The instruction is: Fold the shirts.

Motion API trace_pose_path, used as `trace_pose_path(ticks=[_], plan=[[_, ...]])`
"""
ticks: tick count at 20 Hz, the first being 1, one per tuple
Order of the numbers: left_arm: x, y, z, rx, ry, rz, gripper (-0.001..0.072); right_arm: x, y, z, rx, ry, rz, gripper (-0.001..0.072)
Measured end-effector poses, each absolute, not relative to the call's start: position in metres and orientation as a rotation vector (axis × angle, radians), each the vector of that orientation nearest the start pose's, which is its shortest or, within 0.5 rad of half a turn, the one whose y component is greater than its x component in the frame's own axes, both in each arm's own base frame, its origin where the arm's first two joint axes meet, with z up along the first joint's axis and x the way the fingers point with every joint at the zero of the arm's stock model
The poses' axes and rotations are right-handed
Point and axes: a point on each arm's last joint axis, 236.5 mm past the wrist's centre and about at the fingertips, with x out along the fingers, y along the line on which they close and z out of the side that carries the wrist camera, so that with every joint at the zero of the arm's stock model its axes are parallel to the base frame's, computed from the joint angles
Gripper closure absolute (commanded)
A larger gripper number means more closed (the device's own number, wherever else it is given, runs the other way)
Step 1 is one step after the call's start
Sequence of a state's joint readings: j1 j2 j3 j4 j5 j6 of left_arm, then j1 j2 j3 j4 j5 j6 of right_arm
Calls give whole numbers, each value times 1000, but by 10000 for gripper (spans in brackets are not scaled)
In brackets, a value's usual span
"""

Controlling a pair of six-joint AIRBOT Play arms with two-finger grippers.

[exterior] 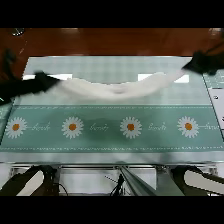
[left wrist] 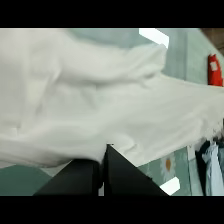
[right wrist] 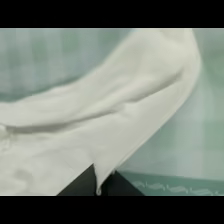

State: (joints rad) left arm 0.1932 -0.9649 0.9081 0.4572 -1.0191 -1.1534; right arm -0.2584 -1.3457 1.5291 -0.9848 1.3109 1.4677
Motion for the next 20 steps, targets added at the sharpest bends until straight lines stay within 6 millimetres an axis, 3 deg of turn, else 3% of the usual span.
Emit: trace_pose_path(ticks=[2, 4, 6, 8, 11, 15, 17, 20], plan=[[398, -94, 245, -570, 534, -511, 677, 442, 15, 225, 373, 867, 229, 686], [394, -79, 325, -416, 387, -461, 677, 419, 15, 298, 285, 730, 206, 686], [374, -66, 382, -277, 299, -399, 677, 381, 17, 355, 219, 606, 179, 686], [344, -54, 425, -163, 224, -325, 677, 334, 20, 400, 171, 499, 155, 686], [287, -41, 465, -62, 144, -219, 677, 264, 21, 437, 113, 394, 108, 686], [208, -29, 486, 17, 79, -101, 677, 187, 21, 450, 69, 338, 52, 686], [175, -27, 492, 37, 45, -66, 677, 162, 22, 449, 58, 335, 37, 686], [147, -26, 491, 45, 30, -38, 677, 140, 23, 441, 53, 356, 24, 686]])
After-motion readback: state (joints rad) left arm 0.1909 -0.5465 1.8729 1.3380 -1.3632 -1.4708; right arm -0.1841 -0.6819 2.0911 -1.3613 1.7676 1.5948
